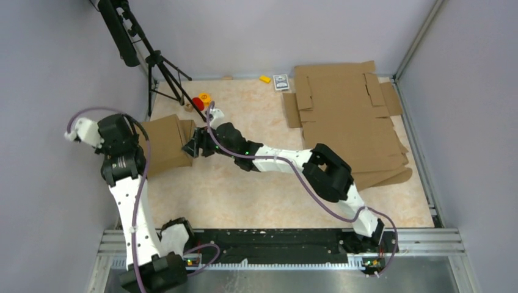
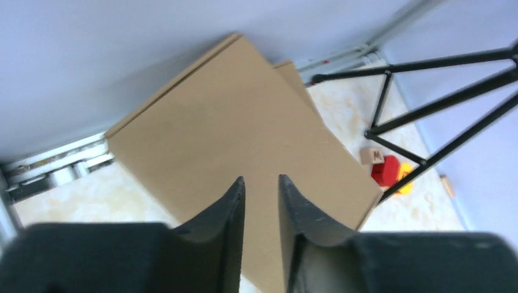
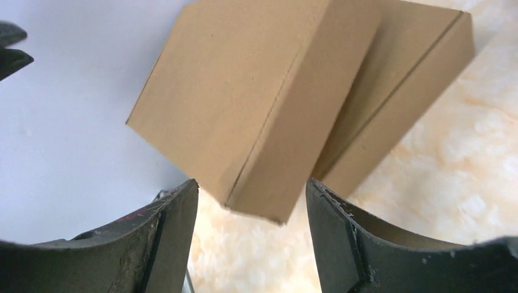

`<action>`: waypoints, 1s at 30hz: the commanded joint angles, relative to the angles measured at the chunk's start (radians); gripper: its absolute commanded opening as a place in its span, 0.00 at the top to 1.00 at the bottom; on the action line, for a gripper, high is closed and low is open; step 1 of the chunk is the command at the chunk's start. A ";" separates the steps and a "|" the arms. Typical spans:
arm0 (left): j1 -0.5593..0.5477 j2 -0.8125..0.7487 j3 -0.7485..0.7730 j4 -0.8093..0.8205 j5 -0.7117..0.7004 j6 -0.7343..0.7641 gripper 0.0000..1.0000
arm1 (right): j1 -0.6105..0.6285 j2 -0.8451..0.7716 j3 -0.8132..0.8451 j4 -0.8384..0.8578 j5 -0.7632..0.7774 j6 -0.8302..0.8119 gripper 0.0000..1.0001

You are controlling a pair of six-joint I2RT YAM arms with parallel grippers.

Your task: Fold the paper box

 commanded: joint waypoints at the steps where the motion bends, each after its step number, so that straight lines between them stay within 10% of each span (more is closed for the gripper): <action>1: 0.003 -0.075 -0.039 -0.207 -0.188 -0.233 0.89 | -0.016 -0.206 -0.153 0.186 0.021 -0.011 0.36; 2: 0.004 -0.090 -0.056 -0.219 -0.207 -0.253 1.00 | -0.021 -0.228 -0.179 0.186 0.019 -0.016 0.36; 14: 0.037 -0.151 -0.317 -0.375 -0.321 -0.604 1.00 | -0.078 -0.510 -0.506 0.244 0.040 -0.062 0.36; 30: 0.115 0.179 -0.269 0.051 -0.181 -0.359 1.00 | -0.086 -0.715 -0.698 0.213 0.062 -0.155 0.36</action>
